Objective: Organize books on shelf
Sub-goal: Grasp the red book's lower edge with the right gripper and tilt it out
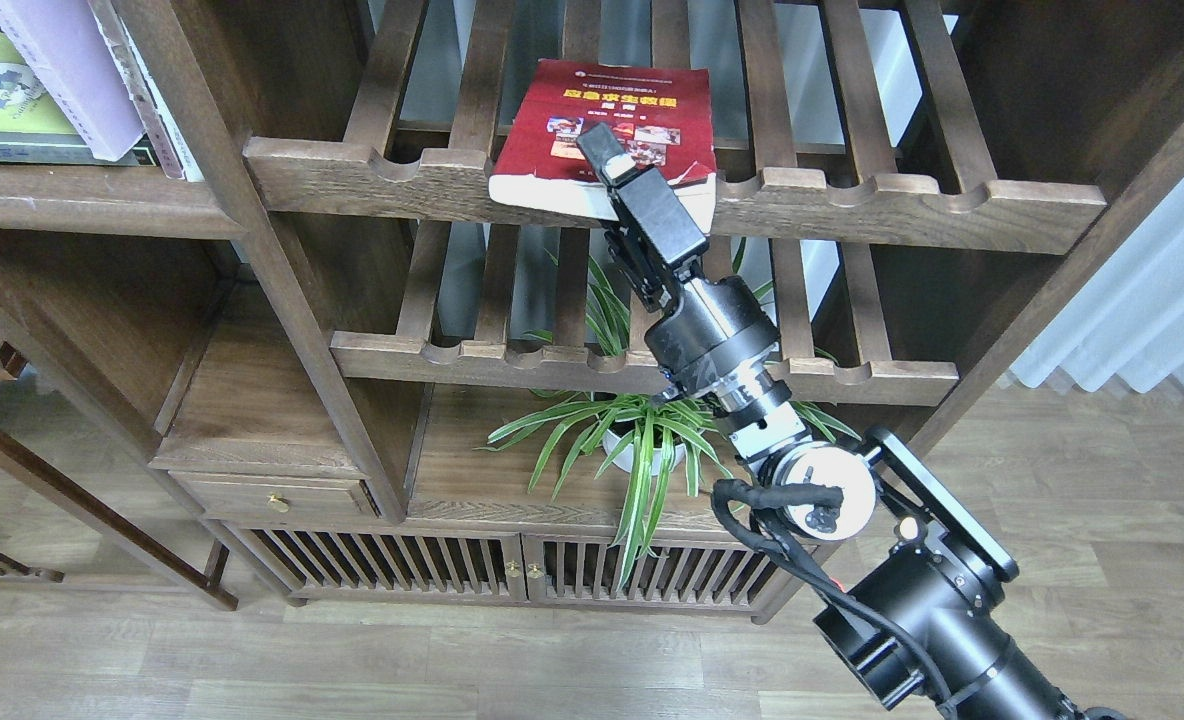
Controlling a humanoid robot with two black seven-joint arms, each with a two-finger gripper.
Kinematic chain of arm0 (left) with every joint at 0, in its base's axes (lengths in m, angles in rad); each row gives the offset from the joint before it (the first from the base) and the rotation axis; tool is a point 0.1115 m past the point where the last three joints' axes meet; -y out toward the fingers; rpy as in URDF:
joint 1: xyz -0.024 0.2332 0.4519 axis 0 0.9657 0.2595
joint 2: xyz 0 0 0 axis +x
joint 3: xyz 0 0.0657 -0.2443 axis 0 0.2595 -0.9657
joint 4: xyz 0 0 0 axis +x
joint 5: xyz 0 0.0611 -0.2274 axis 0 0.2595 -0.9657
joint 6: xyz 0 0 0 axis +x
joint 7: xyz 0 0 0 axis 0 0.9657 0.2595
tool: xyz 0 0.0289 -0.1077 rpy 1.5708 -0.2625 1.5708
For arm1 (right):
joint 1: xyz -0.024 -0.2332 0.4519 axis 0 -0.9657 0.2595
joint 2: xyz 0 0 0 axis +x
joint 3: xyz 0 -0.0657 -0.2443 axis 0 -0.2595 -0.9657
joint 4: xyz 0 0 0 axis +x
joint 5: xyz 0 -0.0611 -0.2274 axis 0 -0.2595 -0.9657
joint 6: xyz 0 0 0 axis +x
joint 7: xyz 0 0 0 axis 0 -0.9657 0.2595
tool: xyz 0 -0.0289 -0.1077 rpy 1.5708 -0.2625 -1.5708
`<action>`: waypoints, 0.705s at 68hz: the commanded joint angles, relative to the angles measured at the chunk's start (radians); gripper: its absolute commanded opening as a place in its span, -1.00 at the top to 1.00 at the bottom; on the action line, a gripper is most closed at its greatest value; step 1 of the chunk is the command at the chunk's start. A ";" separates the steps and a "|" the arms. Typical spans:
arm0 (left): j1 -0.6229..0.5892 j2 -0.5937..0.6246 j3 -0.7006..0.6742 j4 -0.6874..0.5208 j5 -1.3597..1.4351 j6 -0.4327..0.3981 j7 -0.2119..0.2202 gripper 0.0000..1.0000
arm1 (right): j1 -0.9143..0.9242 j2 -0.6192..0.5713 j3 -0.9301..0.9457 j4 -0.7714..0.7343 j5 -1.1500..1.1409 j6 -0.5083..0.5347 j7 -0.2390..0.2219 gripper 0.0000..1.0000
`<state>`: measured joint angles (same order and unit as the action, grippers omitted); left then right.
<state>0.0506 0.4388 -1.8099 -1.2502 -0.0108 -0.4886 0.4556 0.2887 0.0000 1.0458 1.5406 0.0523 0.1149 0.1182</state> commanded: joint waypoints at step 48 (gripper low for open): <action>-0.001 0.008 -0.005 0.003 0.000 0.000 -0.002 -1.00 | -0.083 0.000 0.023 0.013 0.006 0.097 0.015 0.91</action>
<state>0.0475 0.4449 -1.8105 -1.2481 -0.0108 -0.4891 0.4545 0.2253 -0.0003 1.0768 1.5475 0.0583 0.1777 0.1356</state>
